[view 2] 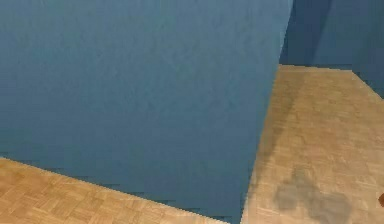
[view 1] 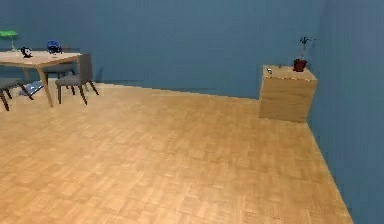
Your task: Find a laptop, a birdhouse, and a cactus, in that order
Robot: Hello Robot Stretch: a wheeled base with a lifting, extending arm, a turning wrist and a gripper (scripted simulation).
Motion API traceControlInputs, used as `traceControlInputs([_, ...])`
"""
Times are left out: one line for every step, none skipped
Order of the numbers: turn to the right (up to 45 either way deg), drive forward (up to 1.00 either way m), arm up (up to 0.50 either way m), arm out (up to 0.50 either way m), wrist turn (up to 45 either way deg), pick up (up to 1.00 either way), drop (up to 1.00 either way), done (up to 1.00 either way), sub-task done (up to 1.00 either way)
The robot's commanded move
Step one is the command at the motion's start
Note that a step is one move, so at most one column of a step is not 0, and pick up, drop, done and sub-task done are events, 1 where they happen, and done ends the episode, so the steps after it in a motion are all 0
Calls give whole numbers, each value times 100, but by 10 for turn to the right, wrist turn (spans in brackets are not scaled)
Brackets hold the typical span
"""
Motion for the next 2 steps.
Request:
traceControlInputs([-270, 0, 0, 0, 0, 0, 0, 0, 0])
traceControlInputs([0, 45, 0, 0, 0, 0, 0, 0, 0])
